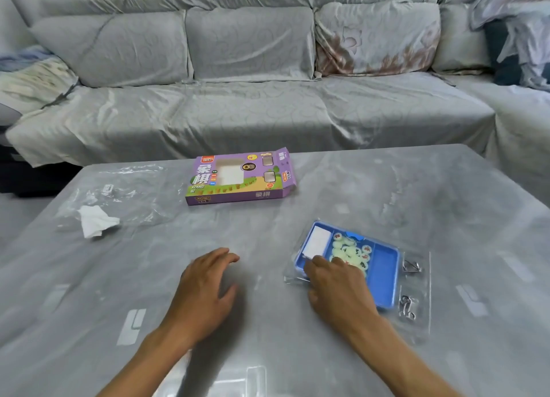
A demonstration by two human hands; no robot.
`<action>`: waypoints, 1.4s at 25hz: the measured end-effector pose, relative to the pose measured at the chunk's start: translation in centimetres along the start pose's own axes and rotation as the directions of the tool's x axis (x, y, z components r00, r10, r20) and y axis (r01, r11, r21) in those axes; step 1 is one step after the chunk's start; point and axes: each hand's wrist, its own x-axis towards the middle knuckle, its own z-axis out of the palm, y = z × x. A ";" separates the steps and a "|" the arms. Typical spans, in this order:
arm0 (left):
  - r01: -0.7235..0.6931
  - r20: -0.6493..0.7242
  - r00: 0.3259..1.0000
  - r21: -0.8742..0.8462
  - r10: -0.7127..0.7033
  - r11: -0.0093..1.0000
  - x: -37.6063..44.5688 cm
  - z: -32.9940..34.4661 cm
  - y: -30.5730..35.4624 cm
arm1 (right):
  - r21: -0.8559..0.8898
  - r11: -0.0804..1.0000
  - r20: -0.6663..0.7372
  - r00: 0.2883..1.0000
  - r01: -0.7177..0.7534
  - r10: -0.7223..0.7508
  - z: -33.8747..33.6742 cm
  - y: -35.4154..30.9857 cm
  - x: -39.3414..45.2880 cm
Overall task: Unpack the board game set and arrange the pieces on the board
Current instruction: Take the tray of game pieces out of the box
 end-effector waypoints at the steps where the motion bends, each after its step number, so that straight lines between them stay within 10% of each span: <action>1: 0.015 0.026 1.000 -0.041 -0.014 0.999 -1.1 -0.3 0.7 | -0.003 0.998 -0.006 0.998 0.058 -0.058 0.0 -1.3 -0.9; 7: 0.102 0.238 0.971 -0.302 -0.029 0.948 -4.5 0.3 2.7 | 0.075 0.965 -0.084 0.965 0.253 -0.247 1.5 -6.2 -5.7; 17: 0.057 0.368 0.930 -0.103 -0.016 0.993 -4.2 0.6 2.8 | 0.226 0.966 0.088 0.985 0.126 -0.149 0.3 -3.2 -5.6; 22: 0.093 0.398 0.915 -0.053 -0.064 0.994 -2.7 0.3 2.6 | 0.210 0.899 0.177 0.920 -0.383 0.351 -3.1 5.0 -4.2; 30: 0.127 0.389 0.919 -0.125 -0.069 0.984 -2.6 0.6 2.9 | 0.183 0.834 0.345 0.829 -0.520 0.441 -0.1 4.1 -3.8; 35: 0.129 0.410 0.907 -0.065 -0.091 0.990 -2.5 0.1 3.2 | 0.524 0.512 0.395 0.727 -0.680 0.561 -1.2 5.3 -3.3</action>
